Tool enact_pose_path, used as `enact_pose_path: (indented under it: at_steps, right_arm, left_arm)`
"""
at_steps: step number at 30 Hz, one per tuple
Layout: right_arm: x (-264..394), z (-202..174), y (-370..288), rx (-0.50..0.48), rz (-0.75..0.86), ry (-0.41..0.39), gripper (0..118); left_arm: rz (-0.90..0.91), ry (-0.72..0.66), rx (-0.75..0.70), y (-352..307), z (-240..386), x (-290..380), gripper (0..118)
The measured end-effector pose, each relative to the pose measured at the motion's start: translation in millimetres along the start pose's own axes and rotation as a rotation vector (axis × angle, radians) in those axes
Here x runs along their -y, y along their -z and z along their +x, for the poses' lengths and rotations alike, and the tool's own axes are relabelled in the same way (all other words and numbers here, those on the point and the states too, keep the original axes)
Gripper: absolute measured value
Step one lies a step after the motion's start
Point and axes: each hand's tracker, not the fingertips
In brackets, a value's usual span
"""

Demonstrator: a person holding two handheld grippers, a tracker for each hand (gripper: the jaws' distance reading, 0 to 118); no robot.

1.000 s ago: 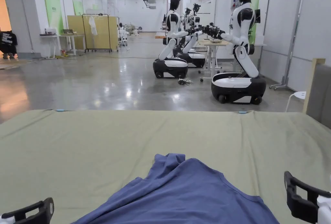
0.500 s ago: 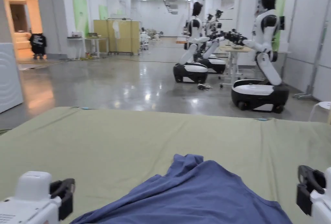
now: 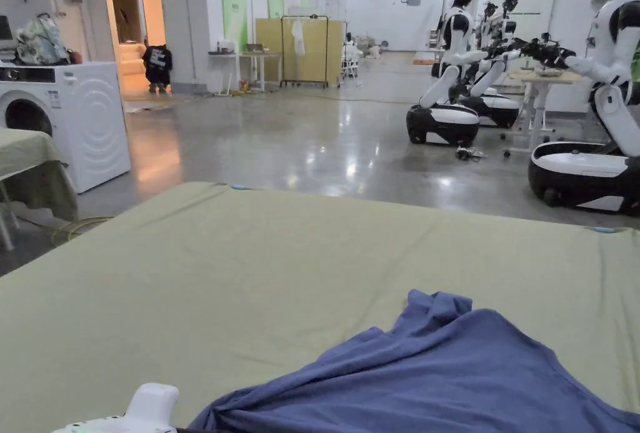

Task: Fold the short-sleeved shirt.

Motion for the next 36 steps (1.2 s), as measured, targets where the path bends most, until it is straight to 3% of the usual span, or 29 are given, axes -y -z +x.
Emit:
enact_pose_path:
  at_steps: [3, 6, 8, 9, 10, 12, 13, 16, 17, 18, 19, 20, 21, 27, 29, 31, 34, 35, 36]
  right_arm:
    - [5.2, -2.5, 13.7, 0.004, -0.029, -0.021, 4]
    - [9.0, -0.5, 30.6, -0.016, -0.074, 0.016, 4]
    - [11.6, -0.6, 40.8, -0.020, -0.085, 0.008, 4]
    - [12.4, -0.4, 48.3, -0.022, -0.099, 0.002, 4]
    - [13.4, 1.2, 56.1, -0.025, -0.106, -0.004, 4]
    - [12.9, 5.1, 82.1, -0.045, -0.140, -0.002, 4]
    - [11.6, 7.6, 99.1, -0.068, -0.167, 0.004, 4]
    - [4.3, 16.9, 152.2, -0.146, -0.206, -0.012, 4]
    - [-0.3, 21.0, 178.5, -0.175, -0.237, -0.032, 10]
    - [-5.6, 26.6, 207.3, -0.202, -0.267, -0.047, 24]
    - [-10.9, 30.9, 237.4, -0.226, -0.292, -0.067, 50]
    - [-16.2, 34.2, 267.1, -0.245, -0.318, -0.093, 94]
    - [-22.1, 36.2, 301.1, -0.246, -0.378, -0.133, 112]
    - [-47.2, 41.7, 458.0, -0.268, -0.494, -0.292, 115]
    - [-46.0, 36.5, 489.0, -0.323, -0.546, -0.274, 115]
    - [-39.0, 27.4, 510.1, -0.396, -0.597, -0.199, 115]
    - [-25.0, 6.2, 521.1, -0.410, -0.741, -0.280, 114]
    - [-24.2, 3.6, 518.9, -0.426, -0.740, -0.279, 106]
    - [-30.3, 7.0, 509.4, -0.455, -0.655, -0.226, 95]
  left_arm:
    - [-0.049, 0.025, 0.034, 21.5, 0.0, -12.6, 117]
    - [-0.117, 0.088, 0.018, 46.0, 7.6, -13.0, 112]
    - [-0.134, 0.066, 0.024, 52.4, 10.9, -12.7, 83]
    - [-0.081, 0.096, 0.014, 49.4, 13.7, -13.2, 80]
    - [-0.087, 0.101, 0.033, 48.3, 15.5, -16.2, 67]
    - [-0.090, 0.093, 0.082, 44.7, 19.2, -24.1, 13]
    - [-0.097, 0.089, 0.075, 45.6, 21.9, -28.6, 9]
    - [-0.159, 0.040, 0.217, 50.7, 20.5, -33.7, 9]
    - [-0.160, 0.051, 0.207, 52.3, 23.3, -34.2, 9]
    - [-0.185, 0.091, 0.201, 56.4, 26.7, -35.1, 9]
    - [-0.194, 0.124, 0.179, 59.3, 28.4, -35.9, 9]
    - [-0.197, 0.125, 0.185, 60.9, 30.5, -37.1, 9]
    - [-0.196, 0.121, 0.192, 61.8, 29.7, -38.4, 8]
    - [-0.245, 0.041, 0.219, 64.7, 27.3, -45.8, 9]
    - [-0.243, 0.029, 0.218, 64.4, 28.9, -46.3, 9]
    - [-0.238, -0.002, 0.215, 65.2, 30.8, -44.3, 9]
    - [-0.242, -0.058, 0.228, 66.5, 26.1, -47.9, 9]
    - [-0.243, -0.065, 0.230, 65.8, 26.4, -48.8, 9]
    - [-0.242, -0.067, 0.230, 65.3, 25.4, -49.4, 9]
